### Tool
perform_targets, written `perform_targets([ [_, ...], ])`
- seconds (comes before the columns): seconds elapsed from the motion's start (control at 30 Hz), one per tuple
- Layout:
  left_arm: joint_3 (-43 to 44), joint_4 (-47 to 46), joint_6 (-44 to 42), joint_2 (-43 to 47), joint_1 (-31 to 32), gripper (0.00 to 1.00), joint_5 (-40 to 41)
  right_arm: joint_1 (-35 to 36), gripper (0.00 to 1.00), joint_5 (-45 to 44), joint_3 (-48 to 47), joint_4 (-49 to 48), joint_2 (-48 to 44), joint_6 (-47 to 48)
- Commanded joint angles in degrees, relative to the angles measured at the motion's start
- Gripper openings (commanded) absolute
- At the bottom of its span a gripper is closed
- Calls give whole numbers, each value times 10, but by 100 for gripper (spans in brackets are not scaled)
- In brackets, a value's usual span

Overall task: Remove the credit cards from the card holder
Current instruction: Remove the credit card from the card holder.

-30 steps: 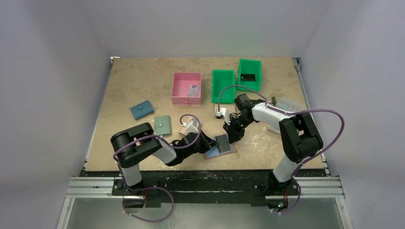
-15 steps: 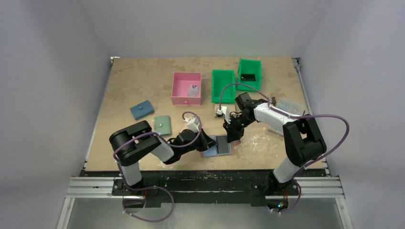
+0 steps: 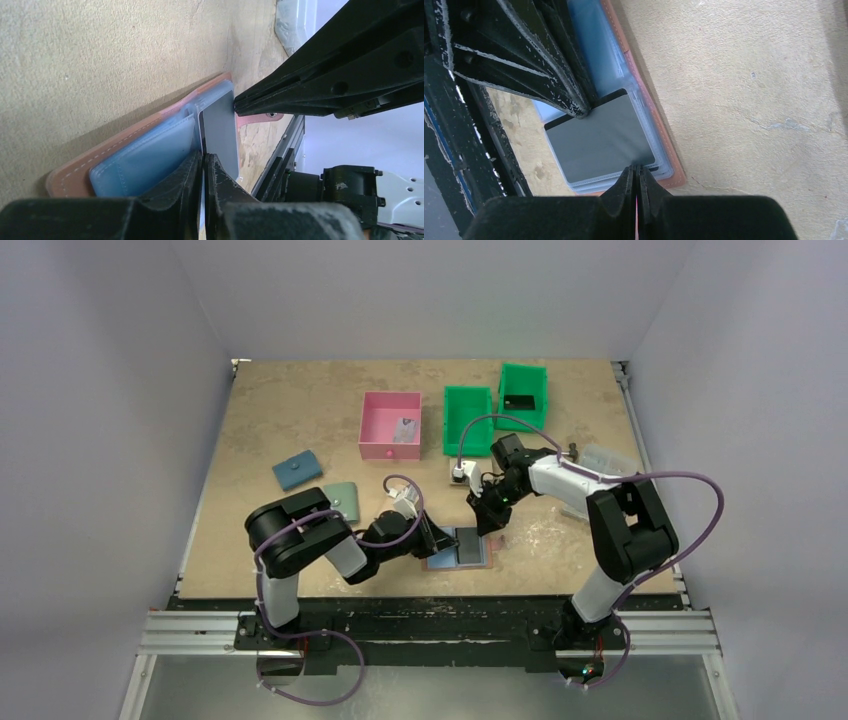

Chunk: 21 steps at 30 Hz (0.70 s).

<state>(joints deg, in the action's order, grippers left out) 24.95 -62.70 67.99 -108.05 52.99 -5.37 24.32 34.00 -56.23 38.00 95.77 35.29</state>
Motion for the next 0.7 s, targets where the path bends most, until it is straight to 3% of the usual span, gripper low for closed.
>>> perform_targets([
  [0.0,1,-47,15,-11,-4,15,-28,-1,6,-9,1,-11,10,-11],
  [0.2,6,-50,28,-25,-5,32,-39,14,5,-2,-1,-8,20,-10],
  [0.33,5,-60,39,-33,-5,33,-42,23,5,15,-7,2,28,-4],
  [0.53,-1,-91,67,-53,-7,29,-42,29,5,38,-14,18,30,13],
  [0.67,-8,-116,78,-66,-9,14,-44,29,4,58,-20,36,31,30],
])
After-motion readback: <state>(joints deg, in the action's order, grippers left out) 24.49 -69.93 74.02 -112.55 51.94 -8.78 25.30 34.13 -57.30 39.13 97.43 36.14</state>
